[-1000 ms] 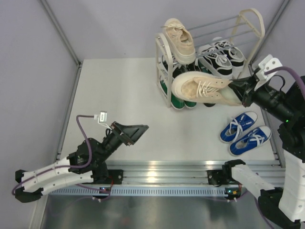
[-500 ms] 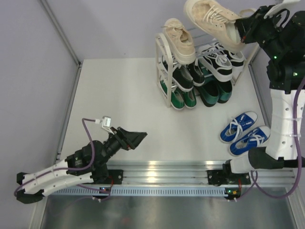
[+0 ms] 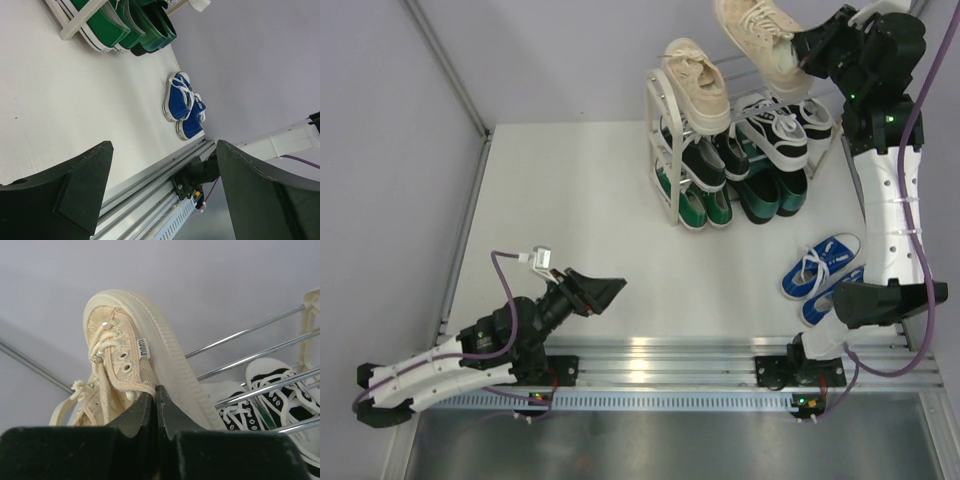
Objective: Place and organize the shoes onto the shoe shelf
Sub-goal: Place the shoe at the shoe shelf.
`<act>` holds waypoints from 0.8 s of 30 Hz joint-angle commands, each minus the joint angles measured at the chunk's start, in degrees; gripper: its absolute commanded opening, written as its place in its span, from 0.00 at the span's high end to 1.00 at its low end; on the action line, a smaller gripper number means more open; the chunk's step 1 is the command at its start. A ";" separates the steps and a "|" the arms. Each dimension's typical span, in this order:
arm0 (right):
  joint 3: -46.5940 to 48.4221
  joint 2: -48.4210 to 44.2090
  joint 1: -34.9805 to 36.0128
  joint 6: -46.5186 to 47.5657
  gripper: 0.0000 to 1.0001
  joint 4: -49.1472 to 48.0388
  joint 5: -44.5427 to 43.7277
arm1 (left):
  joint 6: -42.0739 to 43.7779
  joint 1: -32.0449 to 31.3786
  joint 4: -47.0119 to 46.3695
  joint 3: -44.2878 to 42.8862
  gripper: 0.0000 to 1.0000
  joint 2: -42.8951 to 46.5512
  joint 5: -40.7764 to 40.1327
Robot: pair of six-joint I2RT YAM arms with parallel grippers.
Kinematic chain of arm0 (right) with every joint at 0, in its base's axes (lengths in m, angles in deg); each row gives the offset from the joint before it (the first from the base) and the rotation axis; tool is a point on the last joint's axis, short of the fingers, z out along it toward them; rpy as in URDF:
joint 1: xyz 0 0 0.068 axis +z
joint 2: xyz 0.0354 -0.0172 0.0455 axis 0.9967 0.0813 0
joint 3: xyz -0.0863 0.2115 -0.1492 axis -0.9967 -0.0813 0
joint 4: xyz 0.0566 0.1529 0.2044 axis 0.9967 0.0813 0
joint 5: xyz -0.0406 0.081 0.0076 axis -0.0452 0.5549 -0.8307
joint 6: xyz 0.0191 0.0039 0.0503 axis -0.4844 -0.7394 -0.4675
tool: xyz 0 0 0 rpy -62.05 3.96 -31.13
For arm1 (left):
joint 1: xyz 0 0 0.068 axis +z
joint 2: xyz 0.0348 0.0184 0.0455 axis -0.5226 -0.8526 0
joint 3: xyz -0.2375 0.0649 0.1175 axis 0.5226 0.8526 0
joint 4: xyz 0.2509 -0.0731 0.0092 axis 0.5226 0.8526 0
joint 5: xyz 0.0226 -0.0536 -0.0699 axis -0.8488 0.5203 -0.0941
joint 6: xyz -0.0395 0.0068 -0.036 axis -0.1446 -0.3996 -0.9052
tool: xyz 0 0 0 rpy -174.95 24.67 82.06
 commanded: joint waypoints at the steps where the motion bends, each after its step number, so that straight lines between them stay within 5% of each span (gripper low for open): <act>1: -0.55 -2.06 1.53 -5.80 1.00 -10.10 -2.21 | -1.24 0.15 -0.53 1.54 0.11 1.11 -0.71; 24: -9.95 0.94 2.41 -17.41 0.97 -13.09 3.41 | -1.60 0.15 0.70 2.24 0.11 4.62 0.08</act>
